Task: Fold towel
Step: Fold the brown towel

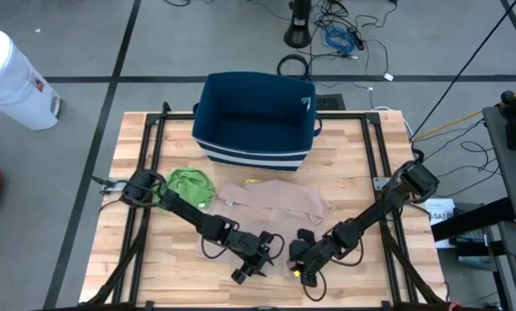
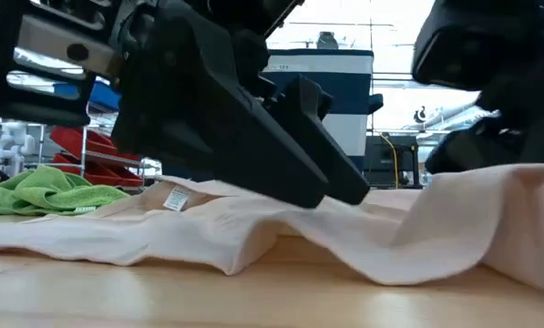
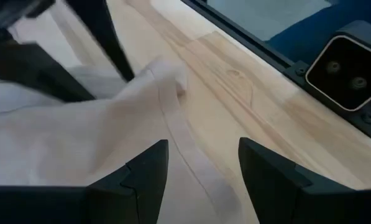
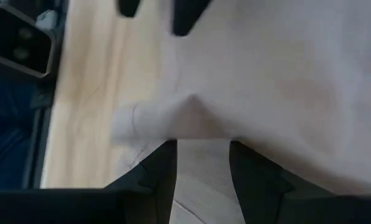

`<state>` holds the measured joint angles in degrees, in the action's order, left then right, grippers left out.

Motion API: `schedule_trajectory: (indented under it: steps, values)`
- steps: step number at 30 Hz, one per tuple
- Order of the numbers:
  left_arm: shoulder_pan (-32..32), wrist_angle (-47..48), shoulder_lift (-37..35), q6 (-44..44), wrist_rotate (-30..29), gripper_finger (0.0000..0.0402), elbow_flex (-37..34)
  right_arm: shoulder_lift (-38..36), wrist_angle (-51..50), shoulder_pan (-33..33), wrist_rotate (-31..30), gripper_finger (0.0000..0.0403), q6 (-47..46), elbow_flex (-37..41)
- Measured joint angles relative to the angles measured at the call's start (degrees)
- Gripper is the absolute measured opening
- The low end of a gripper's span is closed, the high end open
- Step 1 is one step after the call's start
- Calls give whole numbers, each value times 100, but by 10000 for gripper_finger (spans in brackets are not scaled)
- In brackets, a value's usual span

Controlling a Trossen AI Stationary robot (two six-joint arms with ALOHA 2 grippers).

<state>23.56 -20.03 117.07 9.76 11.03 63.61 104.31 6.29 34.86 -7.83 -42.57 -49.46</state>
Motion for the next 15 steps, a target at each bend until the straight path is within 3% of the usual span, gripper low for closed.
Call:
schedule_trajectory:
  steps: [5,9,15]
  values:
    - [165,-76,-161,428,-637,202,0,0,18,-233,-108,134,134,1]
    - [253,-43,-165,599,-715,202,0,-2,28,-401,-98,134,307,1]
    - [242,216,-164,484,-814,202,0,-7,-3,-271,697,134,536,-1]
